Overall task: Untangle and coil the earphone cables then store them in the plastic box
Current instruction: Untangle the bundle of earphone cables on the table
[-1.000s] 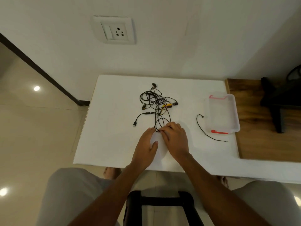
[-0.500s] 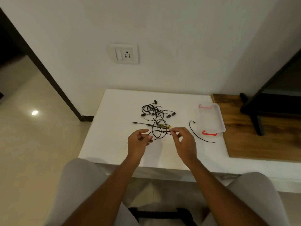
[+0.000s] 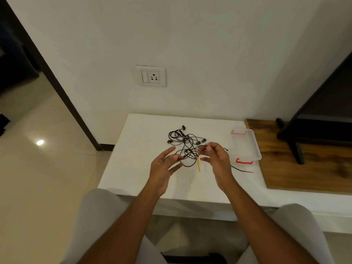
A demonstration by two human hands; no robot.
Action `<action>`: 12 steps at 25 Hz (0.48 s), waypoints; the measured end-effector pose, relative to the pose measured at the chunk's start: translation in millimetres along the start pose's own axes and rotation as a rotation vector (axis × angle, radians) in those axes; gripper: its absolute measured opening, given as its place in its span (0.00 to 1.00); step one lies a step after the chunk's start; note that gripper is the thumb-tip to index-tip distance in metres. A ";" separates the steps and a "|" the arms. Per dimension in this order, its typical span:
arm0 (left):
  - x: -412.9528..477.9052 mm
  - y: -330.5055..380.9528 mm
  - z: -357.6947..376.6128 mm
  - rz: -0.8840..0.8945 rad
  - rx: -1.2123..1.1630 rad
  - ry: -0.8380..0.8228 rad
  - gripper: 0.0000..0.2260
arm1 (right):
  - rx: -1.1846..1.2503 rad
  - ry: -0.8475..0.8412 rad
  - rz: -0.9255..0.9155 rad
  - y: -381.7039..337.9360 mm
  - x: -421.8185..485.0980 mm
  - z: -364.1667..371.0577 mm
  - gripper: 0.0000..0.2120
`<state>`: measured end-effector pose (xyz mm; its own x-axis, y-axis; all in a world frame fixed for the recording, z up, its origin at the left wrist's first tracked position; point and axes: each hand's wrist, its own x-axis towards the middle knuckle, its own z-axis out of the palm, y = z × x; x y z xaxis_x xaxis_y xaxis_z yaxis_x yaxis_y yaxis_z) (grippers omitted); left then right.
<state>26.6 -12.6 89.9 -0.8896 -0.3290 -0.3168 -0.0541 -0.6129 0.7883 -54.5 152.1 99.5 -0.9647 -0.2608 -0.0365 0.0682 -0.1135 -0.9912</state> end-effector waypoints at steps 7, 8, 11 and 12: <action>16.5 65.6 49.8 0.271 0.017 -0.253 0.23 | -0.200 -0.116 -0.284 -101.1 33.5 32.3 0.05; 19.3 72.5 57.2 0.307 0.054 -0.256 0.23 | -0.222 -0.141 -0.291 -111.6 36.6 34.5 0.05; 22.4 94.5 78.8 0.341 0.031 -0.187 0.21 | -0.181 -0.151 -0.229 -128.1 44.0 36.7 0.07; 23.5 100.9 84.0 0.332 -0.017 -0.165 0.20 | -0.151 -0.125 -0.206 -129.7 46.2 35.7 0.07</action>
<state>-37.9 -21.8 206.3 -0.9186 -0.3926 0.0454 0.2562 -0.5041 0.8248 -98.8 120.5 230.9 -0.9149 -0.3644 0.1739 -0.1732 -0.0348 -0.9843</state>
